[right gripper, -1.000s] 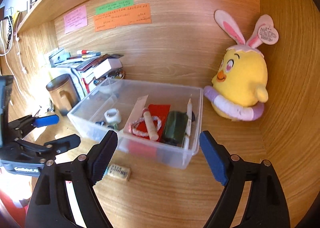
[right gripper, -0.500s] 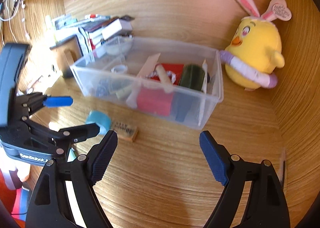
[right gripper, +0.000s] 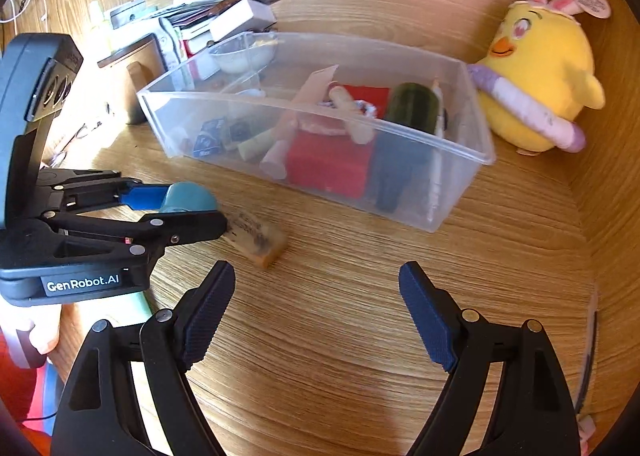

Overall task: Organize objects
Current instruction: 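Grasp the blue tape roll with the left tool while the right tool grasps the eraser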

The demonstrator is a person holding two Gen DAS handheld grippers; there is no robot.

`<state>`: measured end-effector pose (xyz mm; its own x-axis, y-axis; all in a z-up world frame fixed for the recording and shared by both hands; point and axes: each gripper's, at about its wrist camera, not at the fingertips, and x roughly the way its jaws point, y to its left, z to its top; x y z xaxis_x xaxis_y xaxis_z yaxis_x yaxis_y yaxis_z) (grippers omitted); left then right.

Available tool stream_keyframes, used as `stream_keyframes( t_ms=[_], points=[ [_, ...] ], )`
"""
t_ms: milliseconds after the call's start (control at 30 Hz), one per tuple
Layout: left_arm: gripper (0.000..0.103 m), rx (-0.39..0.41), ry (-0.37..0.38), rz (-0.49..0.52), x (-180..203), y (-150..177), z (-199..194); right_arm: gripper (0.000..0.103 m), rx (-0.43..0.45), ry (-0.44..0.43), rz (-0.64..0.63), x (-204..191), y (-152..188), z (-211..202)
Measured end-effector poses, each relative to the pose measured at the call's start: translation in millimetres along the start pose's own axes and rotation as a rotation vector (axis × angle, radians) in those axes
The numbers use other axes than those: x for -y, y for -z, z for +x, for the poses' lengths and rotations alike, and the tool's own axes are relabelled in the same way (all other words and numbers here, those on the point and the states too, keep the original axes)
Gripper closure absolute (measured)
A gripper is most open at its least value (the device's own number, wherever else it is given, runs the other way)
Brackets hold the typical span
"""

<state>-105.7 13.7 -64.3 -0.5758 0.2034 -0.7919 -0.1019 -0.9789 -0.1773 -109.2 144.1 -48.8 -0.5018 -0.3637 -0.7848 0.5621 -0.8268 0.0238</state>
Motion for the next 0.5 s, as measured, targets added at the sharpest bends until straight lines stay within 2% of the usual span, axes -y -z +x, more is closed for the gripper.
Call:
stream_keyframes(
  t_ms=[267, 333, 467, 500],
  points=[
    [0.063, 0.074, -0.012, -0.067, -27, 4, -18, 0.025, -0.025, -0.029, -0.034, -23, -11, 22],
    [0.063, 0.081, 0.011, -0.098, -35, 3, -21, 0.040, -0.035, -0.029, -0.050, -29, -13, 28],
    [0.063, 0.102, 0.035, -0.139, -43, 1, -24, 0.059, -0.032, -0.013, -0.060, -33, -15, 34],
    [0.063, 0.109, 0.032, -0.142, -43, 1, -25, 0.070, -0.029, -0.017, -0.058, -33, -16, 34]
  ],
)
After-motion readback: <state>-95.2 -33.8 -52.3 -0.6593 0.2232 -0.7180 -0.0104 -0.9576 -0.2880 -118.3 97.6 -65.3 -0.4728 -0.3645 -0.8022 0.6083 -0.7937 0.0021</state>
